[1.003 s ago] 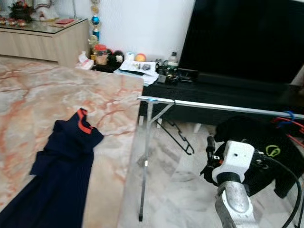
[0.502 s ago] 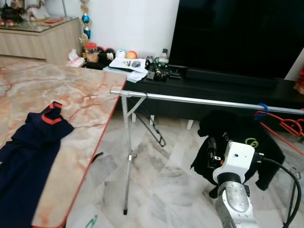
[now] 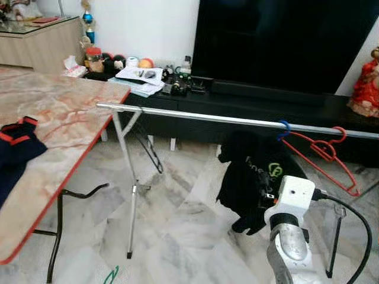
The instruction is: Hang hanger
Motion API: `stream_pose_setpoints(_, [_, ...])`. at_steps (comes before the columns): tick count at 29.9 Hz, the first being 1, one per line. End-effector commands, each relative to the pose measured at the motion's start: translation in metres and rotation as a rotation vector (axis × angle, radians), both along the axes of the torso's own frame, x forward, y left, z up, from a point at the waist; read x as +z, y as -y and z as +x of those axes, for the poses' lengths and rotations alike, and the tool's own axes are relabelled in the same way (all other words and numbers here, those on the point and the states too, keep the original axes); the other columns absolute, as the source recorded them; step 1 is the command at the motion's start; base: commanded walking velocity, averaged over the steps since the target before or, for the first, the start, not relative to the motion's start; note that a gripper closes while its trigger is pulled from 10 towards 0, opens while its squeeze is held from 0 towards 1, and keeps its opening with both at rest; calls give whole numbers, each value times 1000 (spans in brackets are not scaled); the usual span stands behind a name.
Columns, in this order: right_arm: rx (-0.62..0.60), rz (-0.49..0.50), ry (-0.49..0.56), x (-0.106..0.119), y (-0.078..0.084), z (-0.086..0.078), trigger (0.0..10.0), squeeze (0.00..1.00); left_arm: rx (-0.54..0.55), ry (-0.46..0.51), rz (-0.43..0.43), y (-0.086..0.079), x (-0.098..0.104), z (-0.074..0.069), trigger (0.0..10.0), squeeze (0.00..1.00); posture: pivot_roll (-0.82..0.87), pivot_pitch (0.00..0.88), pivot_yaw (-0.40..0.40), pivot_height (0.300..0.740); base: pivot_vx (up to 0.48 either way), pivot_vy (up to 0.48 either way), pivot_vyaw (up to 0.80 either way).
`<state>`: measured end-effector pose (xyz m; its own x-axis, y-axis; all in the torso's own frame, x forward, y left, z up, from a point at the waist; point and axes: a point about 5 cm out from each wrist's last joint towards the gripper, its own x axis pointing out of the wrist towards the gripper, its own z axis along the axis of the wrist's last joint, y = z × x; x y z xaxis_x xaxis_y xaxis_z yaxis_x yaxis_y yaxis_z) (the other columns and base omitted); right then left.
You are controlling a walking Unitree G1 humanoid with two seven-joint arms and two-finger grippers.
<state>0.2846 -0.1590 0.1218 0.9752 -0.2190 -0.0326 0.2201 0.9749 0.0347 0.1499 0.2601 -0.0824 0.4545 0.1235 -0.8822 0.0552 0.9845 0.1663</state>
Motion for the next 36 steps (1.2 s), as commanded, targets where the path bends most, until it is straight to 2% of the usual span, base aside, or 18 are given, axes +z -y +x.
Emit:
stream_pose_setpoints(1, [-37, -4, -37, -8, 9, 0, 10000, 0, 0, 1, -4, 6, -2, -1, 10000, 0, 95, 0, -19, 740, 0, 0, 0])
stream_pose_setpoints(6, [-37, -40, -92, -15, 13, 4, 10000, 0, -20, 28, 47, 4, 0, 2, 10000, 0, 93, 0, -23, 740, 0, 0, 0])
stream_pose_setpoints(12, [7, -84, -189, -27, 12, 12, 10000, 0, -82, 88, 202, 1, 5, 10, 10000, 0, 101, 0, -31, 740, 0, 0, 0])
stream_pose_setpoints(13, [7, -84, -189, -27, 12, 12, 10000, 0, -82, 88, 202, 1, 5, 10, 10000, 0, 101, 0, -31, 740, 0, 0, 0])
stream_pose_setpoints(15, [15, -105, -228, -32, 14, 14, 10000, 0, -123, 126, 263, -11, 21, 36, 10000, 0, 104, 0, -33, 740, 0, 0, 0])
stream_pose_setpoints(16, [14, -112, -237, -34, 14, 15, 10000, 0, -133, 140, 275, -14, 26, 45, 10000, 0, 107, 0, -33, 740, 0, 0, 0])
stream_pose_setpoints(17, [19, -119, -260, -36, 15, 16, 10000, 0, -158, 185, 295, -16, 37, 60, 10000, 0, 107, 0, -35, 740, 0, 0, 0])
stream_pose_setpoints(22, [32, -172, -292, -37, 21, 21, 10000, 0, -234, 321, 299, -12, 61, 94, 10000, 0, 106, 0, -37, 740, 0, 0, 0])
stream_pose_setpoints(25, [42, -195, -302, -36, 24, 23, 10000, 0, -290, 350, 318, -10, 69, 103, 10000, 0, 106, 0, -36, 740, 0, 0, 0])
stream_pose_setpoints(27, [100, -188, -319, -38, 23, 25, 10000, 0, -341, 401, 296, -5, 78, 112, 10000, 0, 105, 0, -35, 740, 0, 0, 0])
stream_pose_setpoints(28, [228, -236, -322, -36, 18, 28, 10000, 0, -406, 452, 277, 0, 89, 121, 10000, 0, 98, 0, -30, 740, 0, 0, 0])
stream_pose_setpoints(31, [376, -325, -323, -34, 12, 30, 10000, 0, -505, 461, 226, 8, 98, 128, 10000, 0, 91, 0, -22, 740, 0, 0, 0])
stream_pose_setpoints(32, [486, -339, -307, -30, 7, 32, 10000, 0, -614, 446, 185, 17, 103, 130, 10000, 0, 86, 0, -15, 740, 0, 0, 0])
stream_pose_setpoints(33, [486, -339, -307, -30, 7, 32, 10000, 0, -614, 446, 185, 17, 103, 130, 10000, 0, 86, 0, -15, 740, 0, 0, 0])
stream_pose_setpoints(34, [628, -379, -301, -26, 1, 32, 10000, 0, -762, 428, 137, 31, 108, 131, 10000, 0, 80, 0, -10, 740, 0, 0, 0])
stream_pose_setpoints(35, [728, -415, -307, -25, -2, 32, 10000, 0, -857, 421, 105, 41, 111, 132, 10000, 0, 77, 0, -7, 740, 0, 0, 0])
stream_pose_setpoints(36, [784, -445, -313, -25, -4, 32, 10000, 0, -900, 415, 85, 47, 113, 132, 10000, 0, 77, 0, -7, 740, 0, 0, 0])
